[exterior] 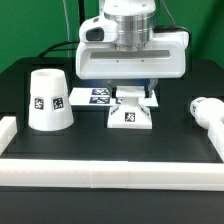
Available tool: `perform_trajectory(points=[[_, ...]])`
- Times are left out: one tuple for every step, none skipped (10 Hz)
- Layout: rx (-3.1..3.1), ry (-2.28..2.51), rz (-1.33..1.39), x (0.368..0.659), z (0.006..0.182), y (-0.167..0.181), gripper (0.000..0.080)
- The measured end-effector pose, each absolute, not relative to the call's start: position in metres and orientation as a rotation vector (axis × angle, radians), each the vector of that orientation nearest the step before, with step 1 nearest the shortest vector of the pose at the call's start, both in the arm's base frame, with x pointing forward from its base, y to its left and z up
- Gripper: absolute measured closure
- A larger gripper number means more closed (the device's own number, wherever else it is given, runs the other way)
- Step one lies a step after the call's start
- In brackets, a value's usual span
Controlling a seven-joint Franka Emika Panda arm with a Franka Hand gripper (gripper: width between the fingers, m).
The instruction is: Assemble lamp
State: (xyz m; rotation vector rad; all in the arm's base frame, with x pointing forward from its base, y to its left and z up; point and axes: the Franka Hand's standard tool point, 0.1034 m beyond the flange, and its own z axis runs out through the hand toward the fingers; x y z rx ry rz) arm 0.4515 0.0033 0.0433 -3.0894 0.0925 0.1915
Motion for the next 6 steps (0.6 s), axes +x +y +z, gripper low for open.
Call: perform_trajectory(points=[[-3.087,0.072,0.183,0.464,0.044,0.006,0.0265],[-3.085,0.052,0.166,0.478,0.044,0.009,0.0265],[-3.084,0.031,0.158,0.494,0.044,0.016,0.0264],[-3.082,0.010,0.139,0.514,0.044,0.024,0.0264],[-3.081,0.000,0.118,0.527,0.044,0.028,0.0264],[-3.079,-0.011,0.103,0.542,0.045,0.033,0.0264]])
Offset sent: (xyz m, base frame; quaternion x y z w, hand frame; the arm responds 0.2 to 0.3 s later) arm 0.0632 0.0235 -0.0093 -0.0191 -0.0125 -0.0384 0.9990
